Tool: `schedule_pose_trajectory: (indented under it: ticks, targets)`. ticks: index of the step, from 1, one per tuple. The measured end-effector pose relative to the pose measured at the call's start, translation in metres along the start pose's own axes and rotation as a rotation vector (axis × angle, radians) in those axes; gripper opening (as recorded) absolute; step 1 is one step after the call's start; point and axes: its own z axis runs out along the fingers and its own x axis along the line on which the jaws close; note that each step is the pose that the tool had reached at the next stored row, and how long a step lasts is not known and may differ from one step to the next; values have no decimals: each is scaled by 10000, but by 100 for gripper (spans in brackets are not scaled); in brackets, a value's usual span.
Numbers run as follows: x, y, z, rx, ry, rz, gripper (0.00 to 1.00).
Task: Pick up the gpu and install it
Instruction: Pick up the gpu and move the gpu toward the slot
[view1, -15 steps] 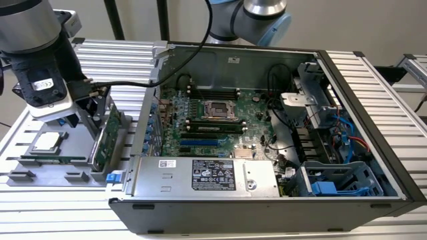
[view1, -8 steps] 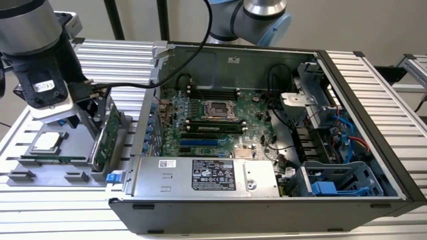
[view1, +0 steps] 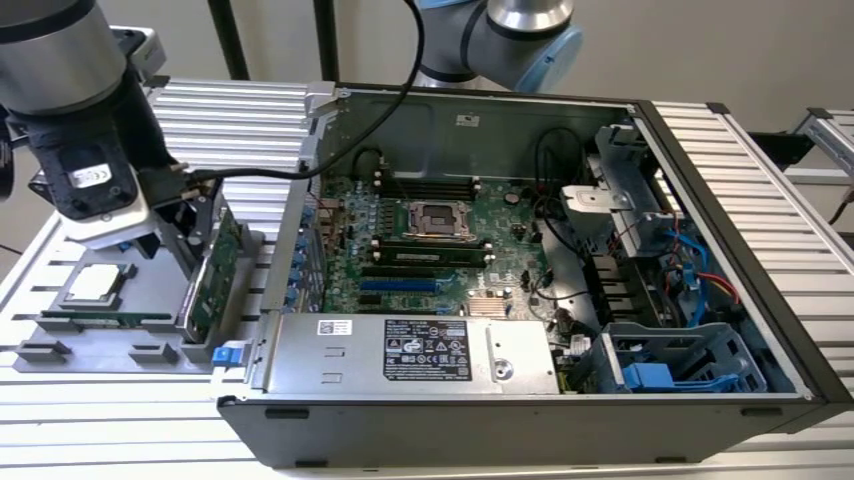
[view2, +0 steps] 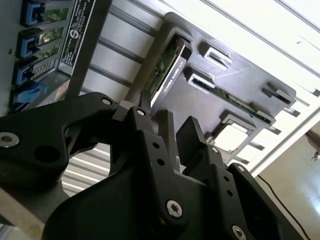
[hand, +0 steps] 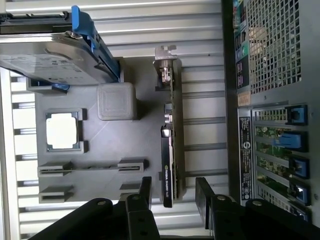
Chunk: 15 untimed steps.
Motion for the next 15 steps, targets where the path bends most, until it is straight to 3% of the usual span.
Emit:
schedule_pose_trajectory:
  ticks: [15]
  targets:
    - [1,-3,53,-1,-1,0,100]
